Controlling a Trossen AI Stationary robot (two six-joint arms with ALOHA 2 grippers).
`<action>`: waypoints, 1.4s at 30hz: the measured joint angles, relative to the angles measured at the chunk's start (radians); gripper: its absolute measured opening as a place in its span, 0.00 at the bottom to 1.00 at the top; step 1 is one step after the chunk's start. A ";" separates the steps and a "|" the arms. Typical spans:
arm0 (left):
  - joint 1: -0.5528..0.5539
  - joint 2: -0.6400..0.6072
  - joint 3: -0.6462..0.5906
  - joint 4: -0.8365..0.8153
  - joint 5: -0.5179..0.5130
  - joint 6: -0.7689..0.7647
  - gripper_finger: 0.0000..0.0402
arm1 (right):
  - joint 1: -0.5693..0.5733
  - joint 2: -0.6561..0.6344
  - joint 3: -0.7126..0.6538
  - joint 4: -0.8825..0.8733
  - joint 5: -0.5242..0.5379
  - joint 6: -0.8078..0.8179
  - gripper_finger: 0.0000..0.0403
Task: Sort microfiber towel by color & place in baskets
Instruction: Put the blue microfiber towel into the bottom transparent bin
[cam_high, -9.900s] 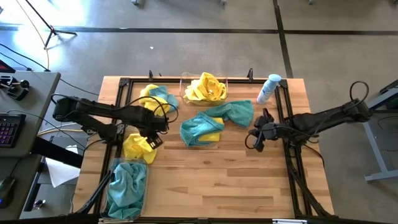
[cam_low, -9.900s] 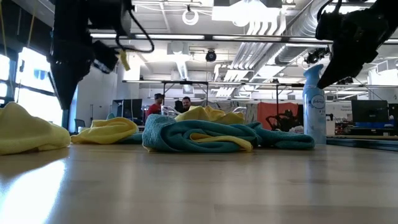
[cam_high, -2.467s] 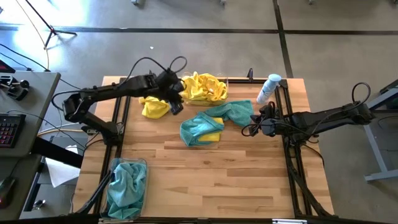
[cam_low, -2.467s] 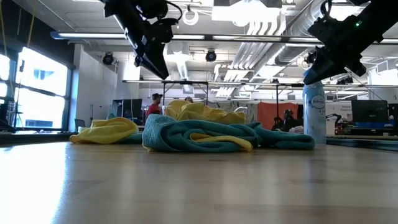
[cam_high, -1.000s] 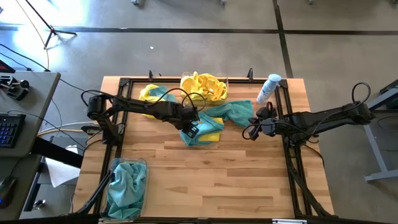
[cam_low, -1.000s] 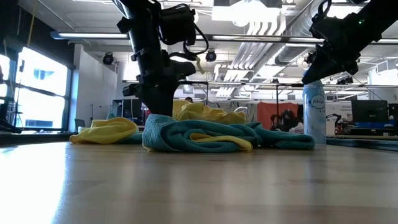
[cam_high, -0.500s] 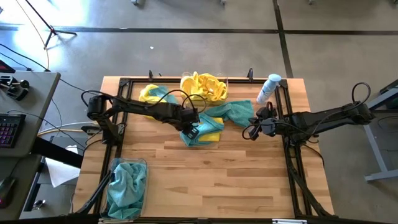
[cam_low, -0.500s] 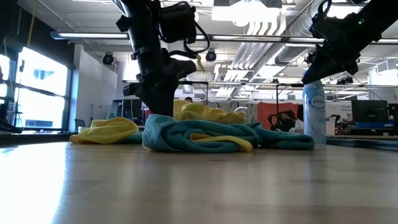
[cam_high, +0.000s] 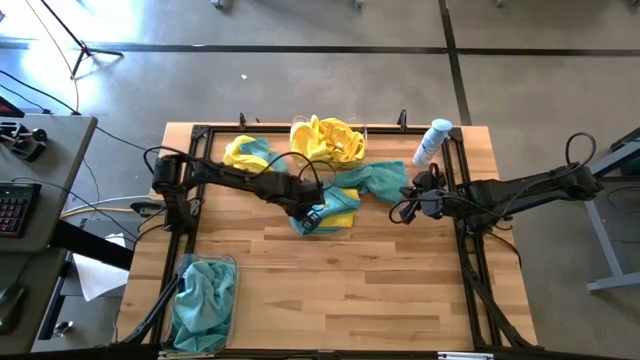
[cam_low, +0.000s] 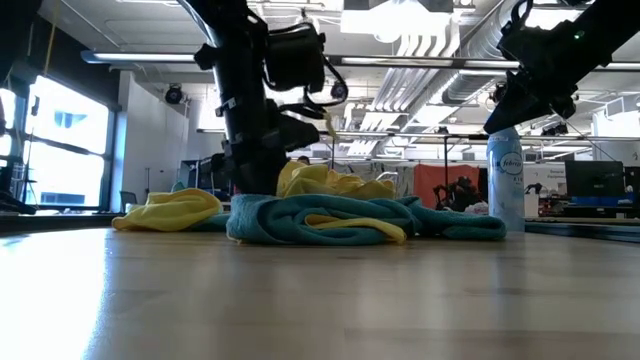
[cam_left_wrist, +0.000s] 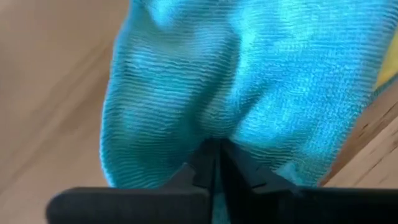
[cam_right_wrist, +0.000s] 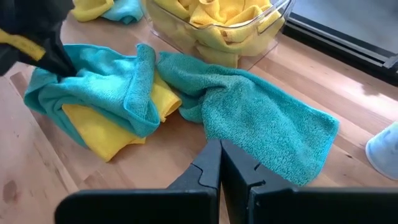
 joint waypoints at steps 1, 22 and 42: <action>-0.006 0.000 0.000 0.001 -0.008 0.005 0.01 | 0.000 0.000 0.000 -0.001 0.003 0.000 0.00; -0.102 -0.354 0.039 -0.012 -0.249 0.132 0.00 | 0.000 0.035 0.000 0.006 0.014 0.000 0.00; -0.088 -0.096 0.038 0.072 -0.129 0.131 0.20 | 0.000 0.093 0.000 0.031 0.005 0.011 0.00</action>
